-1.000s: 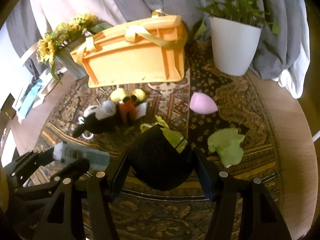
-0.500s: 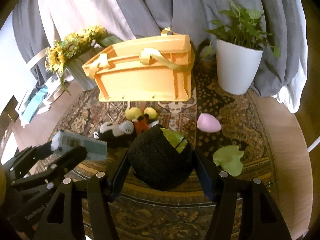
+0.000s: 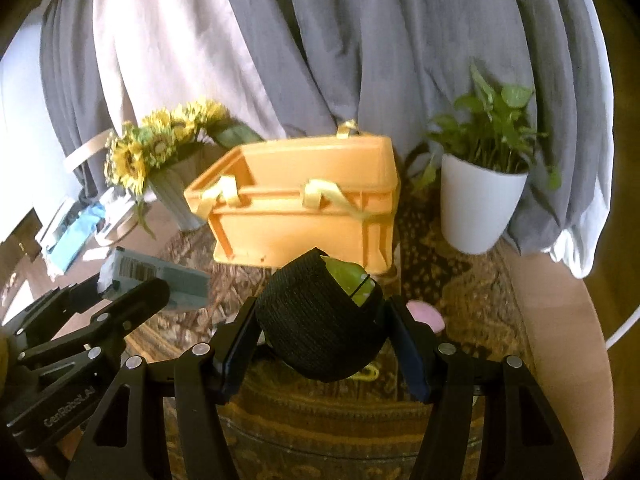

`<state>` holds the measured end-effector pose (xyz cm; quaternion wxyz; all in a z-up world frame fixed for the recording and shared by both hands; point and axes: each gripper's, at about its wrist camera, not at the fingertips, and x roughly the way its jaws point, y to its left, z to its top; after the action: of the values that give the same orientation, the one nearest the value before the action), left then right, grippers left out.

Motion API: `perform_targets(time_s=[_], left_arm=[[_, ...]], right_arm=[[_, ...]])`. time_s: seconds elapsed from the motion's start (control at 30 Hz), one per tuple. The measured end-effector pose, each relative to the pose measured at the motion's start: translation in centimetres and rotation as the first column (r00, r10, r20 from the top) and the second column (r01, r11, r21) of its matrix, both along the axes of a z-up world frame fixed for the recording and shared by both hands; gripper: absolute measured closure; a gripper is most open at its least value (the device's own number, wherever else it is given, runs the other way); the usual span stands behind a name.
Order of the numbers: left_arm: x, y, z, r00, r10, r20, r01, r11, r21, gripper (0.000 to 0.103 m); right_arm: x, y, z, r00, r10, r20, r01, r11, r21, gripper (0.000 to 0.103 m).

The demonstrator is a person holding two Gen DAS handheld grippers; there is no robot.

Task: Organize soft objects
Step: 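Carry the blue box and black plush up over the orange crate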

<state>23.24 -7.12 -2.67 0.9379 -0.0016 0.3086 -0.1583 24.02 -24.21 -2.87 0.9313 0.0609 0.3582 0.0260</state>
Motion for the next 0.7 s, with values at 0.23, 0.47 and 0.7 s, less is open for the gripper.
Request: perform_targets(time_s=[0.23,0.47,0.7], left_arm=[[0.9,0.8,2.3,0.997,0.025,0.067,-0.024,1.0,-0.019,0.046],[2.2,1.2,4.4,0.992,0.043,0.122,-0.039,0.999,-0.033,0.046],[3.7,1.1,5.8,0.984,0.053,0.172,-0.048,0.998,-0.034,0.046]], right_arm=[[1.4,0.2,2.1,0.998,-0.003,0.064,0.002,1.0,0.013,0.04],[2.9,0.5,4.1,0.993,-0.003,0.121,0.001,1.0,0.016,0.04],[4.6,0.5,5.2,0.989,0.002,0.15,-0.005,1.0,0.016,0.04]])
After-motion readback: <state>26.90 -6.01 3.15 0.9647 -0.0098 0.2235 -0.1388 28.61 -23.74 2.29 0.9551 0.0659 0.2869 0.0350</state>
